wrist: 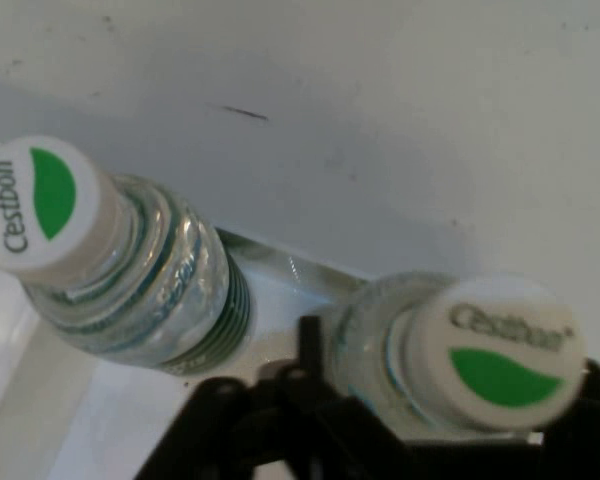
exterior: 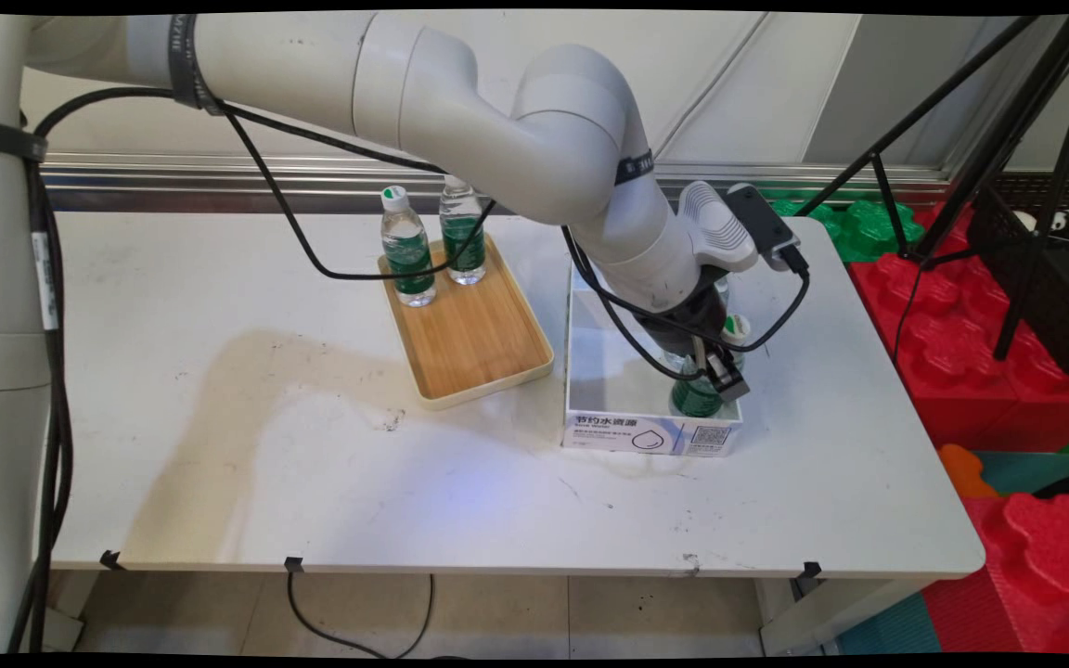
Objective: Place the picked object on the tray
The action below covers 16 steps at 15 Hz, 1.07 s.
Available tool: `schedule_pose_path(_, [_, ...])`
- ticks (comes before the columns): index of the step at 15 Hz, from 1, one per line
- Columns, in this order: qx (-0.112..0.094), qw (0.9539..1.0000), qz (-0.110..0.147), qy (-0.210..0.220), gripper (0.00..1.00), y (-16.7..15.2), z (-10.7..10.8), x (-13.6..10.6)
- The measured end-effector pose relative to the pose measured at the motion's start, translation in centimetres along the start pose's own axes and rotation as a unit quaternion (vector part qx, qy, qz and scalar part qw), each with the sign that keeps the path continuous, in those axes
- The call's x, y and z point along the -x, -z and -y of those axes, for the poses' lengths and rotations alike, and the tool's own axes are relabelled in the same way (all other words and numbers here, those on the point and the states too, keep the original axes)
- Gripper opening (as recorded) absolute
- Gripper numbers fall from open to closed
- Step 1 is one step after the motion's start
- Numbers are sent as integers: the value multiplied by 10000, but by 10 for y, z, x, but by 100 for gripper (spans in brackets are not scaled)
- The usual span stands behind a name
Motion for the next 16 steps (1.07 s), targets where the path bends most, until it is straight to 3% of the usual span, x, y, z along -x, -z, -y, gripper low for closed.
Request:
schedule_pose_path(7, [-128,9998,-122,1,0,17,0,1])
schedule_pose_path(16, [-343,9982,-497,-42,0,100,0,6])
